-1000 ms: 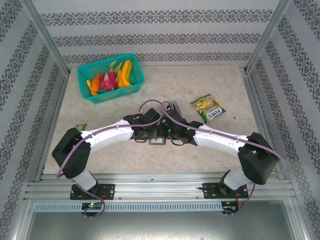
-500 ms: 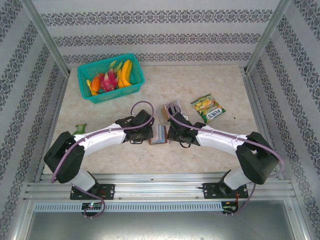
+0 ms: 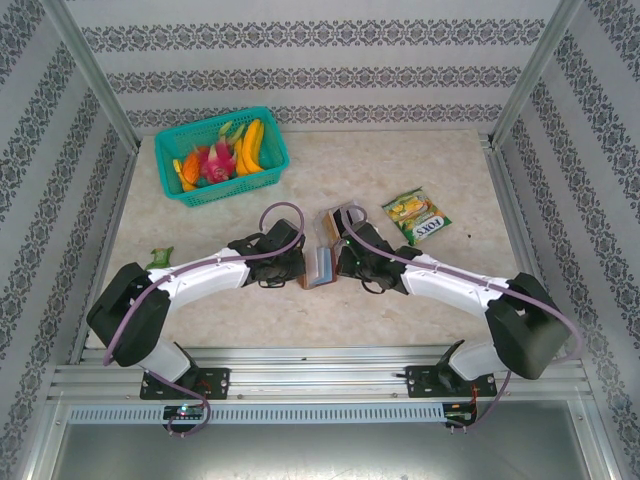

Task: Put the credit cards into the card holder

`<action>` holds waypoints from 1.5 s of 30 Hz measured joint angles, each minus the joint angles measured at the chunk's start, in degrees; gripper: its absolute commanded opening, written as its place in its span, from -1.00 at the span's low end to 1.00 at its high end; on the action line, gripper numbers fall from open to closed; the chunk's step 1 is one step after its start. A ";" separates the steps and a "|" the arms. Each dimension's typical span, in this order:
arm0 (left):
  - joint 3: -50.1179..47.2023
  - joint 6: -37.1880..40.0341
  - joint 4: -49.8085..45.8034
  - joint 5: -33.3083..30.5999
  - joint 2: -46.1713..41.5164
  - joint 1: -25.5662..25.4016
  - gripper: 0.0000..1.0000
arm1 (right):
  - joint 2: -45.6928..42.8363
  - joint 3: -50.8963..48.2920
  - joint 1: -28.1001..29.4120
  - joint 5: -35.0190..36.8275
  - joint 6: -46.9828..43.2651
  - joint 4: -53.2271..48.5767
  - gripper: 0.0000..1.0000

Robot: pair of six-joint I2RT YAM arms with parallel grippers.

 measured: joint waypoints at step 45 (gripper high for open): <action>-1.46 -0.33 3.32 3.41 0.00 0.26 -1.00 | 1.68 -1.88 0.55 -7.82 -0.44 10.67 -1.00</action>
